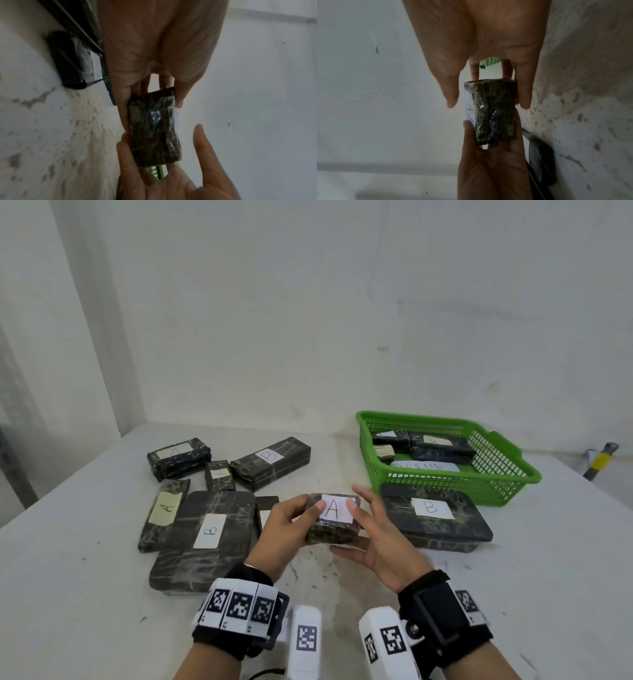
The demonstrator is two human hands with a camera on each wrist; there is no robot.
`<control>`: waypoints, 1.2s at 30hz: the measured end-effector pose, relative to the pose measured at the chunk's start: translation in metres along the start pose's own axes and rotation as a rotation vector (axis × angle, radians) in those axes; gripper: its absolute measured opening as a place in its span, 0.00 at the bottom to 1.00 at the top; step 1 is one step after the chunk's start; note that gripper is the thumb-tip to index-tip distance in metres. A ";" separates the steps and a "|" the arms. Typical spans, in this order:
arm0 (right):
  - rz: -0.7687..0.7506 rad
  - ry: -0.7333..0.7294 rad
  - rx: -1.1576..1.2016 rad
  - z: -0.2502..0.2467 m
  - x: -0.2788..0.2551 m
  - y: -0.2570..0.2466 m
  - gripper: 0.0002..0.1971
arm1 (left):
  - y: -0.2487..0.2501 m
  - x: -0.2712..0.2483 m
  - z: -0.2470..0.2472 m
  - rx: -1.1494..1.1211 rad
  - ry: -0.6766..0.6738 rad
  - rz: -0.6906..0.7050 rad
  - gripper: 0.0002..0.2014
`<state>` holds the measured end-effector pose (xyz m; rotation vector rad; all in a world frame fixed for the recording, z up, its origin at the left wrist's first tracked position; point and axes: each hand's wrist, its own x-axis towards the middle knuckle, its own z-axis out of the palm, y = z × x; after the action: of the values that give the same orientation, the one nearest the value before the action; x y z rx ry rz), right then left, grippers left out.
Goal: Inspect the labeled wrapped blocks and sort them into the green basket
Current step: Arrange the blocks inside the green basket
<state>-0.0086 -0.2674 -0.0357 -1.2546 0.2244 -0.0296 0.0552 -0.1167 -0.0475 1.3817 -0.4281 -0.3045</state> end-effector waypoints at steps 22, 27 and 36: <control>-0.221 0.120 -0.075 -0.009 0.007 0.010 0.10 | -0.004 0.005 0.003 -0.060 -0.061 -0.059 0.23; -0.222 0.093 -0.088 -0.010 0.002 0.014 0.15 | -0.006 0.003 0.002 -0.031 -0.062 -0.028 0.21; -0.239 0.104 -0.122 -0.015 -0.003 0.012 0.16 | -0.007 0.001 0.002 -0.034 -0.138 -0.061 0.15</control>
<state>-0.0152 -0.2769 -0.0511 -1.3981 0.1664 -0.2910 0.0552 -0.1196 -0.0541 1.3469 -0.4928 -0.4569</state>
